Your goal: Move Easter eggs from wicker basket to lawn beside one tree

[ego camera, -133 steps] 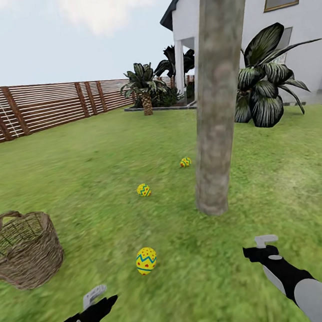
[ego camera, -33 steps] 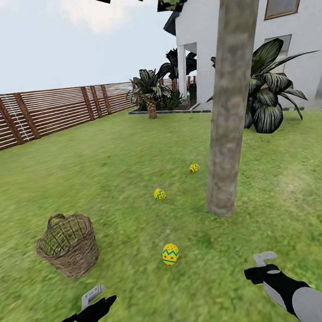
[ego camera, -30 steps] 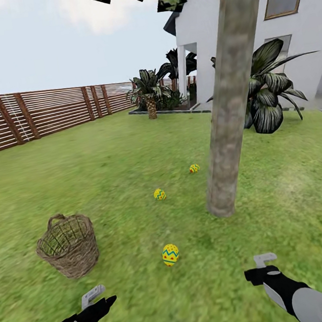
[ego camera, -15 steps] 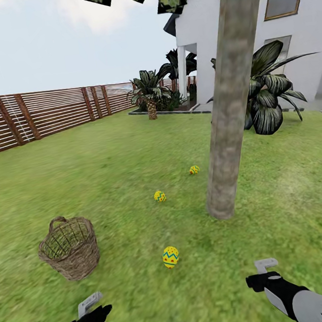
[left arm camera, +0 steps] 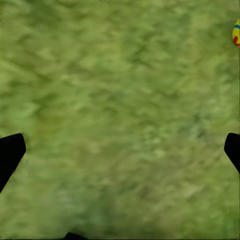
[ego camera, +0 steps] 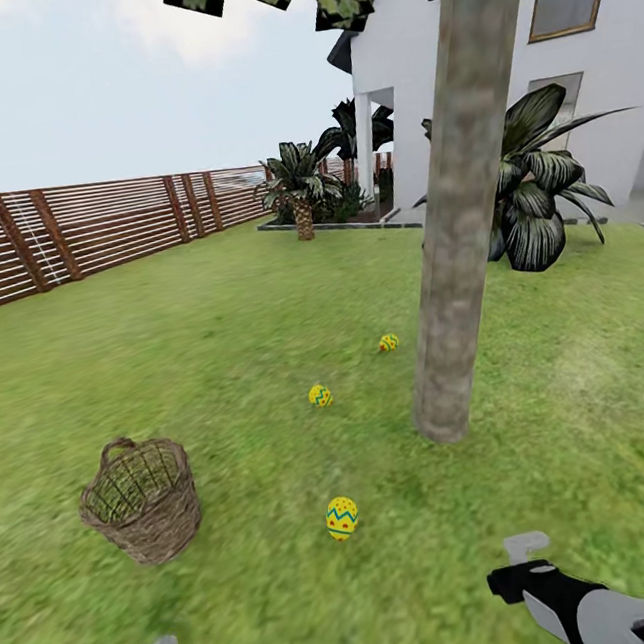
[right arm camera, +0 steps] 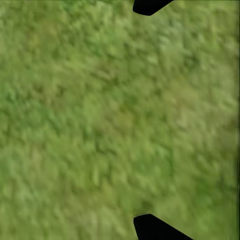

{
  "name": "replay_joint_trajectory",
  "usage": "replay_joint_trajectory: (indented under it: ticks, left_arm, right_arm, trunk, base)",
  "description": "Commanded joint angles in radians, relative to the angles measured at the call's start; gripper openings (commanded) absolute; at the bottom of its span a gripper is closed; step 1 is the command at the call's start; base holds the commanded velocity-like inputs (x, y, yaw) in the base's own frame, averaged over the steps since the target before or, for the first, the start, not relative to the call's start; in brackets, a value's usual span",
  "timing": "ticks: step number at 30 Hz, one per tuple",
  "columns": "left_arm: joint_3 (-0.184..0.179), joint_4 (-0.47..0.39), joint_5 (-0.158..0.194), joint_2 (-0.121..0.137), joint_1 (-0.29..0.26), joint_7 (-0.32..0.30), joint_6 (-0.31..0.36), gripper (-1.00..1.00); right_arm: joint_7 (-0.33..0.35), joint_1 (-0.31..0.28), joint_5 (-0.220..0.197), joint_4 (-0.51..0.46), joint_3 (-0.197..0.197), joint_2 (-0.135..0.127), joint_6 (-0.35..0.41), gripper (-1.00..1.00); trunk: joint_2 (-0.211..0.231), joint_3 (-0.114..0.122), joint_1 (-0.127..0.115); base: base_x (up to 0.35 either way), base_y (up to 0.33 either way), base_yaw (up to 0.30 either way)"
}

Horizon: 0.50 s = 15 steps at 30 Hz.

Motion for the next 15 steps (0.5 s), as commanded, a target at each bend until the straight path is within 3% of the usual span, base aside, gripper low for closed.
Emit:
replay_joint_trajectory:
  ticks: [1,3,15]
  left_arm:
    - [0.000,0.019,0.011,0.007,-0.001,-0.006,-0.021,1.00]
    - [-0.001,0.046,0.011,0.011,-0.001,-0.011,-0.056,1.00]
    - [-0.004,0.097,0.006,0.006,-0.001,-0.011,-0.068,1.00]
  right_arm:
    - [-0.004,-0.001,0.017,0.005,0.005,0.004,0.002,1.00]
    - [-0.005,-0.001,0.043,0.007,0.003,0.009,0.004,1.00]
    - [-0.011,-0.001,0.049,0.050,0.001,0.018,0.006,1.00]
  trunk:
    - [0.007,0.002,-0.004]
    - [0.021,0.009,-0.012]
    - [0.105,0.046,-0.058]
  base:
    - [0.000,0.000,0.000]
    - [0.000,0.000,0.000]
    - [0.000,0.000,0.000]
